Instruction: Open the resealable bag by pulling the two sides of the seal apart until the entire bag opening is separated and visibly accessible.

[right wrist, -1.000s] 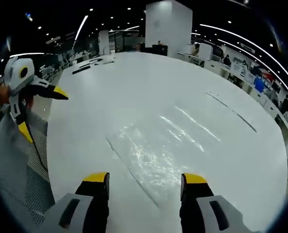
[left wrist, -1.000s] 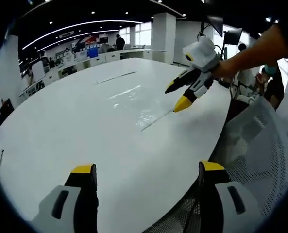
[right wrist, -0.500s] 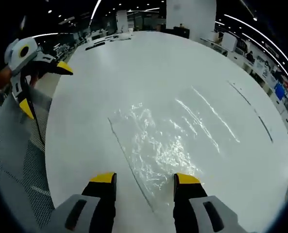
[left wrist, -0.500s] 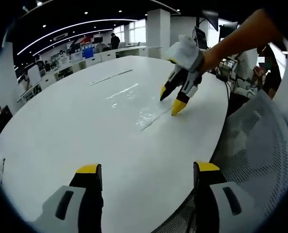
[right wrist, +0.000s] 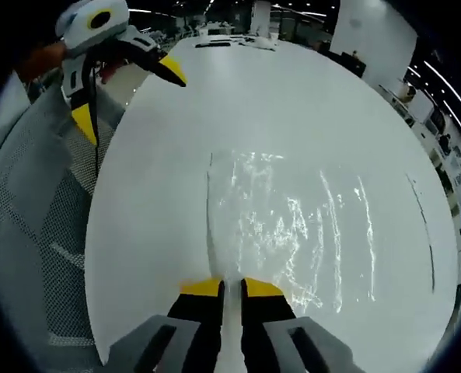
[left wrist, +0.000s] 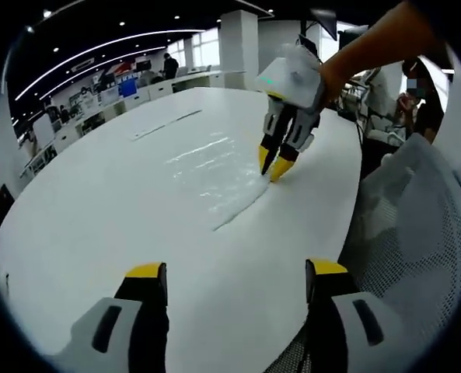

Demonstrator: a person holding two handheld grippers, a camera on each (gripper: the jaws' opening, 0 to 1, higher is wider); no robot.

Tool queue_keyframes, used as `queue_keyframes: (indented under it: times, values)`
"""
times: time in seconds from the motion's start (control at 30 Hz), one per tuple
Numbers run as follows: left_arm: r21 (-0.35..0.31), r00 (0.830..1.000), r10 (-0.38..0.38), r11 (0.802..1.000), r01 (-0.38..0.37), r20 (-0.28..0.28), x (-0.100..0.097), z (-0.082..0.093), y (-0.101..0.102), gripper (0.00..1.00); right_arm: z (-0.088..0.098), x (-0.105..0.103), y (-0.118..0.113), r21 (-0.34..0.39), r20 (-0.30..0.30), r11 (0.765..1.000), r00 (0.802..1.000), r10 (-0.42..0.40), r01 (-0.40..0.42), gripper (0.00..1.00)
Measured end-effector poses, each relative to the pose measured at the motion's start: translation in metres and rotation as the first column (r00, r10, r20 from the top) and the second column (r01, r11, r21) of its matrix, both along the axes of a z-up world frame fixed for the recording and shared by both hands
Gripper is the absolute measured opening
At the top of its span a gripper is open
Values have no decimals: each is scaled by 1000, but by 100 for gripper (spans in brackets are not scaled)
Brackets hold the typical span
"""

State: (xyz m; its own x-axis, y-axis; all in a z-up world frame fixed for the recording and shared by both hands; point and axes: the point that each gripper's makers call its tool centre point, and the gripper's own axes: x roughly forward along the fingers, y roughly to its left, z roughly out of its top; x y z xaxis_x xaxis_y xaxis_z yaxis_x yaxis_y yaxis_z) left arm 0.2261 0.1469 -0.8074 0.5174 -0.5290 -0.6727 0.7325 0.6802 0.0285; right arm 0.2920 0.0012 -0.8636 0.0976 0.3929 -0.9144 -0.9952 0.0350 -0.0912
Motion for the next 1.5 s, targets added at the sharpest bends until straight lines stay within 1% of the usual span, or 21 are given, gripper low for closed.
queue_keyframes:
  times: [0.03, 0.1, 0.17, 0.27, 0.3, 0.33, 0.37, 0.4, 0.53, 0.6, 0.67, 0.73, 0.83, 0.9, 0.93, 1.03, 1.13, 1.27, 1.37, 1.43, 1.5]
  values:
    - [5, 1000, -12, 1000, 12, -3, -1, -2, -2, 70, 0, -6, 1, 9, -23, 1000, 1000, -5, 6, 0]
    - [27, 999, -34, 999, 34, -11, -4, -7, -4, 69, 0, -9, 0, -4, -17, 1000, 1000, 22, -22, 0]
    - [44, 998, -62, 997, 62, -7, -6, -9, -8, 68, 1, -14, -3, -21, 6, 997, 998, 68, -68, 0]
    - [49, 996, -84, 995, 84, 0, -6, -8, -12, 67, 10, -16, 1, -1, 58, 989, 987, 147, -147, 0]
    - [51, 996, -94, 994, 94, 4, -5, -8, -14, 66, 16, -17, 4, 4, 104, 978, 973, 207, -208, 0]
    - [54, 995, -101, 994, 100, 6, -5, -9, -15, 66, 20, -18, 4, 2, 122, 973, 966, 230, -232, 0]
    - [61, 994, -112, 992, 111, 8, -4, -9, -17, 65, 23, -23, 3, 2, 105, 975, 969, 222, -223, 0]
    - [67, 993, -121, 990, 120, 10, -3, -10, -18, 64, 26, -24, 4, 8, 108, 970, 965, 239, -242, 0]
    - [93, 986, -164, 983, 160, 36, 3, -6, -23, 62, 35, -28, 1, -16, 156, 941, 928, 337, -339, 0]
    - [106, 981, -187, 978, 181, 44, 6, -4, -25, 59, 39, -32, -2, -18, 157, 934, 922, 355, -356, 0]
    - [121, 977, -208, 972, 200, 55, 8, -2, -27, 57, 44, -34, -2, -27, 178, 923, 907, 382, -383, 0]
    - [132, 971, -230, 966, 220, 68, 10, 0, -29, 53, 48, -36, -2, -27, 184, 918, 901, 393, -395, 0]
    - [151, 955, -283, 952, 268, 89, 12, 4, -37, 47, 54, -42, -2, -18, 187, 910, 892, 411, -415, 0]
    - [167, 948, -303, 944, 284, 99, 13, 4, -40, 46, 56, -42, -2, -24, 198, 905, 885, 421, -425, 0]
    - [181, 938, -330, 934, 308, 110, 13, 4, -43, 45, 58, -43, -2, -22, 197, 905, 886, 420, -425, 0]
    - [197, 925, -361, 922, 334, 121, 12, 3, -49, 38, 62, -45, -1, -10, 203, 907, 888, 413, -420, 0]
    - [211, 905, -404, 903, 373, 130, 10, 3, -55, 26, 66, -49, 0, -4, 201, 905, 886, 417, -425, 0]
    - [211, 888, -436, 890, 403, 145, 7, 7, -60, 10, 70, -54, 0, 3, 188, 908, 892, 412, -420, 0]
    - [207, 878, -453, 884, 420, 151, 4, 8, -61, 7, 71, -55, -1, 3, 185, 913, 897, 400, -408, 0]
    - [200, 875, -460, 881, 429, 150, 2, 8, -62, 7, 71, -59, -2, 10, 157, 925, 914, 373, -379, 0]
    - [198, 866, -475, 874, 444, 155, -1, 8, -63, 6, 70, -61, -3, 8, 144, 930, 921, 363, -368, 0]
